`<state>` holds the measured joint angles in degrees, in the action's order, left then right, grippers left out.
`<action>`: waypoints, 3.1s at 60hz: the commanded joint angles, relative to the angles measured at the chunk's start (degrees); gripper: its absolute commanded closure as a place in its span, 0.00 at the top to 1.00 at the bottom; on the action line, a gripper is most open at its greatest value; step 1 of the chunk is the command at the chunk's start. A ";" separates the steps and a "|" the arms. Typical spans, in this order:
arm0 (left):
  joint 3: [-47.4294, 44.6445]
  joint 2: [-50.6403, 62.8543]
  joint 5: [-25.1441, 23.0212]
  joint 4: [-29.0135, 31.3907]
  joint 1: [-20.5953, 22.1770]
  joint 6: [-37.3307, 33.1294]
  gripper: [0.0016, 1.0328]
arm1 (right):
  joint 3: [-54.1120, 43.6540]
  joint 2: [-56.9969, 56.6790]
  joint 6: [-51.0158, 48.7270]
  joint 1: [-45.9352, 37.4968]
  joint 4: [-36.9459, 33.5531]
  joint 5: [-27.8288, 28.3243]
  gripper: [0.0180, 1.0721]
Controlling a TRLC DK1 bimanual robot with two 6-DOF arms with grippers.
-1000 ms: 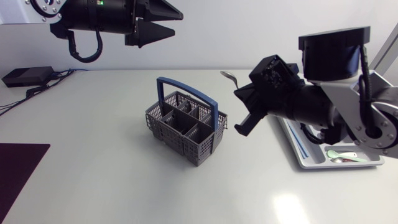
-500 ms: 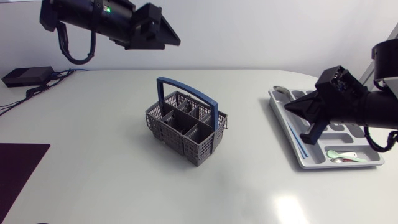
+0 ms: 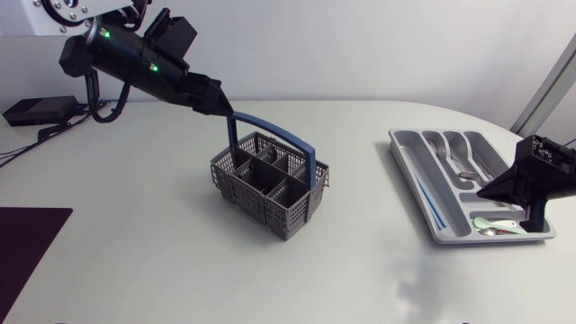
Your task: Unload the cutlery basket into the drawer organizer.
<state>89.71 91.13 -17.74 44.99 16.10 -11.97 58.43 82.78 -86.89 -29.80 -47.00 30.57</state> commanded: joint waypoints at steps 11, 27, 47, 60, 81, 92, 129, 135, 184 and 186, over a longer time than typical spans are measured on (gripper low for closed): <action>-4.02 -2.36 0.51 0.01 -0.80 -2.10 0.72 | 2.65 10.29 -16.12 -5.35 -0.37 -8.07 0.05; -6.92 -3.24 2.00 -1.05 -0.80 -2.80 0.72 | 10.30 20.58 -22.18 -10.36 0.86 -13.60 0.05; -8.15 -4.03 2.27 -1.05 -0.89 -2.89 0.72 | 12.41 25.41 -25.08 -9.92 0.77 -17.38 0.06; -9.03 -4.91 2.36 -1.05 -1.16 -3.24 0.72 | 11.44 26.20 -24.11 -8.69 5.26 -18.79 0.32; -12.10 -5.97 2.27 -2.45 -5.90 -5.35 0.72 | 1.95 11.61 -20.33 -6.32 7.54 -12.46 0.49; -15.62 -6.05 2.27 -7.46 -8.54 -5.79 0.72 | -8.16 -1.13 -11.19 1.76 8.60 -9.12 0.49; -14.48 11.52 -1.07 -19.33 -10.56 -5.70 0.61 | -14.14 -3.42 40.57 46.85 32.41 -14.75 0.49; -13.42 13.98 -1.95 -19.77 -10.12 -5.61 0.50 | -12.03 1.33 43.21 48.79 34.26 -15.63 0.47; -23.97 6.60 -14.17 -13.79 -3.79 -15.46 0.31 | -8.25 7.48 52.97 51.07 41.11 -14.83 0.09; -24.76 5.72 -14.17 -13.18 -3.35 -16.07 0.31 | -8.34 7.48 52.97 50.90 41.11 -14.75 0.09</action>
<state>67.75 98.98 -29.56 30.17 10.20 -25.58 50.89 90.45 -35.53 20.43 -7.05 14.04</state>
